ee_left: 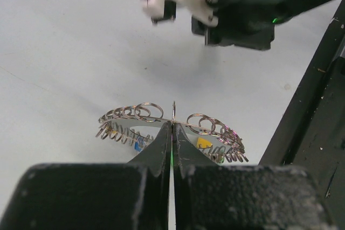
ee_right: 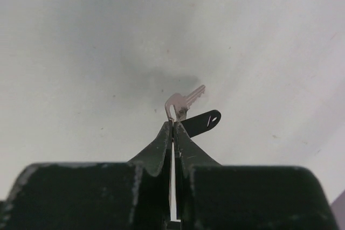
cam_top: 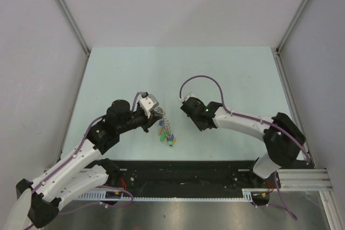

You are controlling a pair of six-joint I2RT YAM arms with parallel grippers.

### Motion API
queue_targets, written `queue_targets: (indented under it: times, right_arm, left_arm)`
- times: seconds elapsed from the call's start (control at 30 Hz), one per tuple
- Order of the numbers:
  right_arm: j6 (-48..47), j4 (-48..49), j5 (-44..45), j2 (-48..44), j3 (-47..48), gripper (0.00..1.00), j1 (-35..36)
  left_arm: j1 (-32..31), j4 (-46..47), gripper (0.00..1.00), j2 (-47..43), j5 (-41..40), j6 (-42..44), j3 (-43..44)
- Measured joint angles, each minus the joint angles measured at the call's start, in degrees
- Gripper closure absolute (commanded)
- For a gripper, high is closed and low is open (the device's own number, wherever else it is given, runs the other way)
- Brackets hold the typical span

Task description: Put the keys on the keyring

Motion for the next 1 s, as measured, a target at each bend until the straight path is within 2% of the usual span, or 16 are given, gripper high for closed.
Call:
queue_targets:
  times: [0.23, 0.33, 0.43, 0.5, 0.77, 1.0]
  right_arm:
    - [-5.7, 6.6, -7.4, -14.8, -0.4, 1.0, -1.0]
    - [-8.7, 13.2, -15.5, -20.7, -4.0, 1.0, -2.8]
    - [-9.6, 20.2, -27.4, -27.1, -9.6, 1.0, -7.7]
    - [-9.8, 23.0, -31.1, -29.5, -11.9, 1.0, -10.8]
    - [-9.9, 23.1, -23.2, -24.9, -14.5, 1.0, -10.7]
    - [-4.7, 25.4, -19.2, -18.2, -19.8, 1.0, -10.2]
  left_arm:
    - [0.0, 0.1, 1.0, 0.1, 2.4, 0.7, -0.2]
    - [0.0, 0.9, 1.0, 0.1, 4.6, 1.5, -0.8]
    - [0.0, 1.6, 1.0, 0.1, 6.5, 1.7, -1.0]
    - [0.0, 2.6, 1.0, 0.1, 7.9, 1.8, -1.0]
    - [0.0, 4.2, 1.0, 2.4, 10.9, 2.0, -1.1]
    - [0.0, 4.3, 1.0, 2.5, 10.3, 2.0, -1.1]
